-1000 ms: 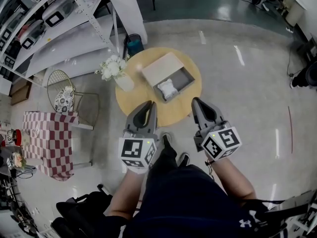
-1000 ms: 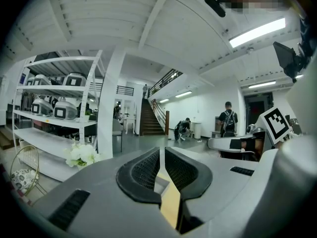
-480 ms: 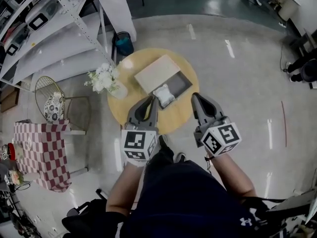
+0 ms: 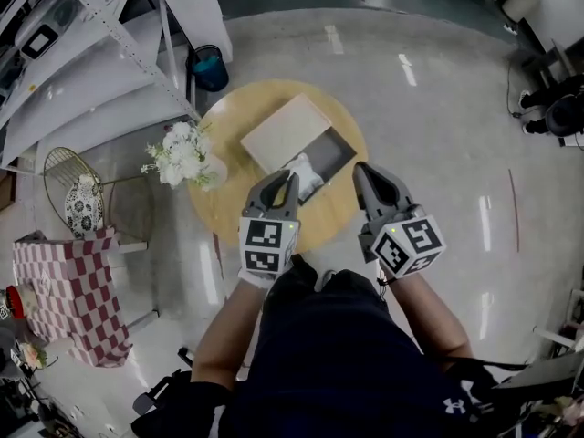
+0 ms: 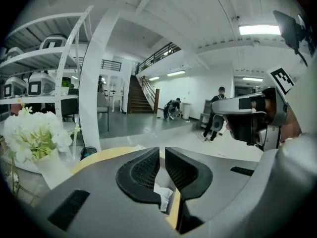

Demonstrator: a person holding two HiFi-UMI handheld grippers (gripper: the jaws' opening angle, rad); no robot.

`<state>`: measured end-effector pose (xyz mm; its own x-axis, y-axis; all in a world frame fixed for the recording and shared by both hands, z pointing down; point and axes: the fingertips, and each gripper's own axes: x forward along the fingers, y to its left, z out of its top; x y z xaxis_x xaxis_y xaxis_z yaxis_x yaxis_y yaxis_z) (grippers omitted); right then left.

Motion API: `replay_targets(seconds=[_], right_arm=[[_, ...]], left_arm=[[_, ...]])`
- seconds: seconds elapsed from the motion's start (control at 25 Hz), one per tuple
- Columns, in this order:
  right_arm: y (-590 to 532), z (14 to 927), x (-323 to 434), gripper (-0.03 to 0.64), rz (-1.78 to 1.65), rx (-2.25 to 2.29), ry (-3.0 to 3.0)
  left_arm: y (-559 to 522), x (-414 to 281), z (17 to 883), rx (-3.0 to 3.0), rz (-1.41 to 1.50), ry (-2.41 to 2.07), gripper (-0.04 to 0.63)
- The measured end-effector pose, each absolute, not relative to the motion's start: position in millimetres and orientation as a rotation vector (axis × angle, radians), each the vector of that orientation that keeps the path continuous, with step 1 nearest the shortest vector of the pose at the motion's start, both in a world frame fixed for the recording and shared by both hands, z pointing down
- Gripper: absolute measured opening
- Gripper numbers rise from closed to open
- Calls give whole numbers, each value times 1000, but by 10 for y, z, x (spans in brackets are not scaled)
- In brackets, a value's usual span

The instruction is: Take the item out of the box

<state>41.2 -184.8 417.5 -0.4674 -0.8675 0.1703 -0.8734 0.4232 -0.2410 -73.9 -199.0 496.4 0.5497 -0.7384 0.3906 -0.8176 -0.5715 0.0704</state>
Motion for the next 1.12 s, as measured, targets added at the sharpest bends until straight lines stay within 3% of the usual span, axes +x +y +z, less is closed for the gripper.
replay_targets(seconds=[0.28,0.6,1.12], right_arm=[[-2052,4357,292,8,517,1587,-2604],[-2231,4673,361,8,660,1499,-2634],[-2431,4916,922,8,759,1578,-2579]], left_arm=[[-2168,-615,5613,2464,665,-1082,49],[-2396,-452,6453,2257,893,-1003,102],[-2505,-338,7354,2006,1286,-978,127]])
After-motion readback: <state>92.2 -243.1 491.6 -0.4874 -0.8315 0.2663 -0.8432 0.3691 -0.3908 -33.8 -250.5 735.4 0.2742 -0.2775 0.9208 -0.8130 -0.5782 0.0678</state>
